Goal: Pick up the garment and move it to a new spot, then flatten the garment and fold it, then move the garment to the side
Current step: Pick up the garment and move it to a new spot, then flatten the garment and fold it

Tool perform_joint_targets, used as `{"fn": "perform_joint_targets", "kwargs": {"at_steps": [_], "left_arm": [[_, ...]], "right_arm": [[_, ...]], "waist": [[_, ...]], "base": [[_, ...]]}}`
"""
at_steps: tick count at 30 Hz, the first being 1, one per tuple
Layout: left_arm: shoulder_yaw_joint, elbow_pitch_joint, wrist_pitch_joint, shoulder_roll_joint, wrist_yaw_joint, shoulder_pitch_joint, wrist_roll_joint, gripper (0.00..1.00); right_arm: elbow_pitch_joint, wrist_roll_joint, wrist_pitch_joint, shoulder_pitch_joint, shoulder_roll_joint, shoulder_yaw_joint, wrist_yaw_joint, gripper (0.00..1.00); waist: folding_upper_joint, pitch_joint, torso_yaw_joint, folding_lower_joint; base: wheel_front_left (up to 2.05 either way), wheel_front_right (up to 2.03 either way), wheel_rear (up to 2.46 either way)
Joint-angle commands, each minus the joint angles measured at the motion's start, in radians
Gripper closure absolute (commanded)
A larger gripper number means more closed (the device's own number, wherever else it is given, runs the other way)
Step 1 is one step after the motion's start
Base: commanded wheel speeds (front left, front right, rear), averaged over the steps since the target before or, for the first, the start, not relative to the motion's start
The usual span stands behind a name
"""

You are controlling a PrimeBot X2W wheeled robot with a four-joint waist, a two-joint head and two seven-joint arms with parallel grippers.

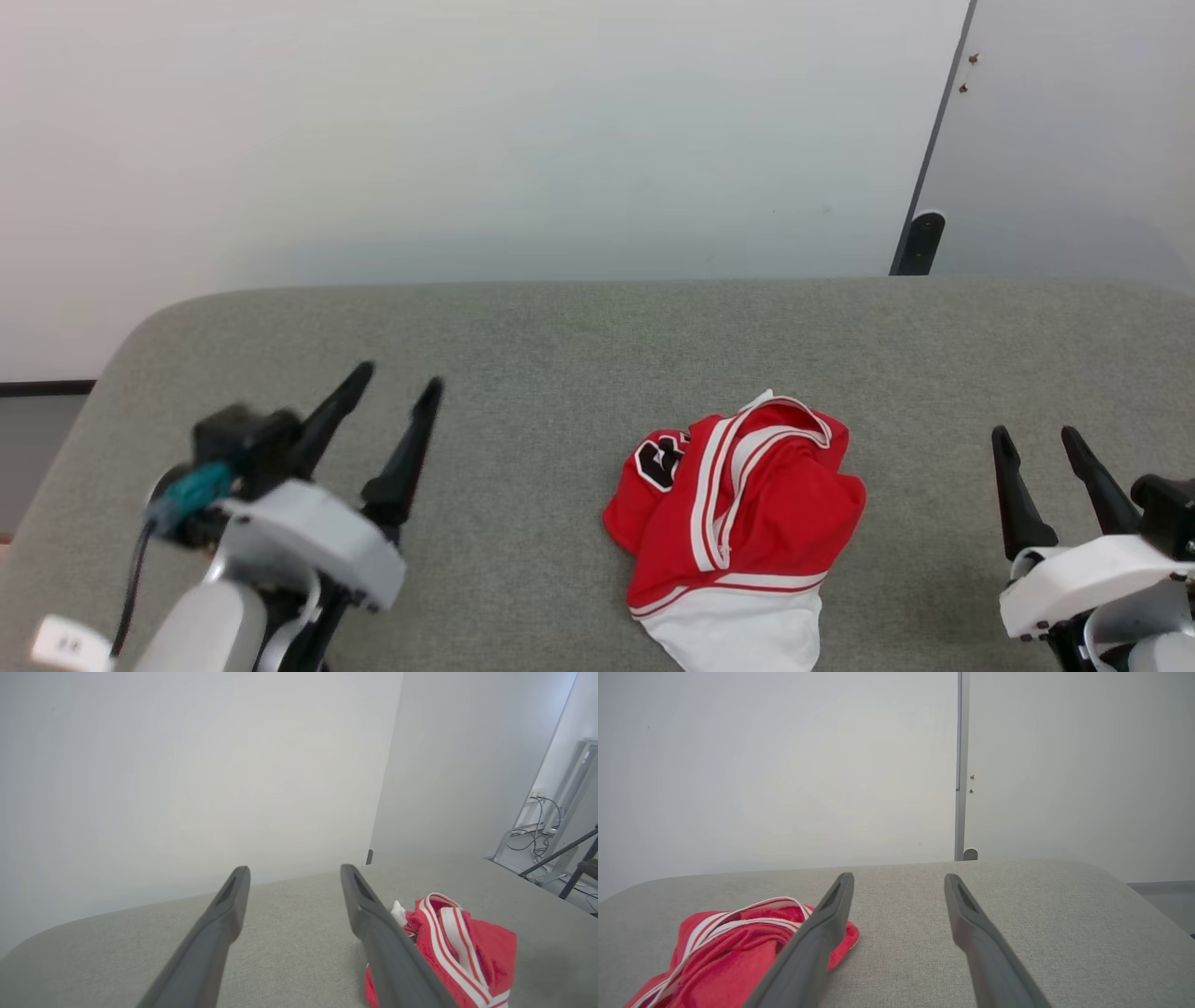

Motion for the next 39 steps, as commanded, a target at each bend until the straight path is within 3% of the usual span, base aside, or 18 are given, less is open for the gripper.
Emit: {"fn": "perform_joint_targets", "kwargs": {"at_steps": [1, 10, 21, 30, 39], "left_arm": [[0.012, 0.012, -0.037, 0.004, 0.008, 0.028, 0.010, 0.00], [0.082, 0.089, -0.215, 0.017, 0.053, 0.139, 0.024, 0.00], [0.114, 0.139, -0.270, 0.015, 0.072, 0.175, 0.024, 0.00], [0.104, 0.108, -0.223, 0.019, 0.071, 0.149, 0.002, 0.00], [0.066, 0.033, -0.040, 0.013, 0.069, 0.102, -0.063, 0.00]], "right_arm": [[-0.004, -0.009, -0.006, 0.017, 0.000, -0.007, 0.000, 0.00], [-0.012, -0.063, -0.033, 0.057, -0.009, -0.044, 0.000, 0.00], [-0.008, -0.078, -0.042, 0.066, 0.005, -0.072, 0.000, 0.00], [-0.010, -0.074, -0.035, 0.041, -0.001, -0.052, 0.000, 0.00], [-0.001, -0.079, -0.037, 0.010, -0.007, -0.074, 0.000, 0.00]], "waist": [[0.0000, -0.003, 0.005, -0.0001], [0.0000, -0.007, 0.023, -0.0001], [0.0000, 0.000, 0.035, -0.0001], [0.0000, 0.019, 0.009, -0.0001], [0.0000, 0.053, -0.053, -0.0001]], "base": [[0.00, 0.00, 0.00], [0.00, 0.00, 0.00], [0.00, 0.00, 0.00], [0.00, 0.00, 0.00], [0.00, 0.00, 0.00]]}}
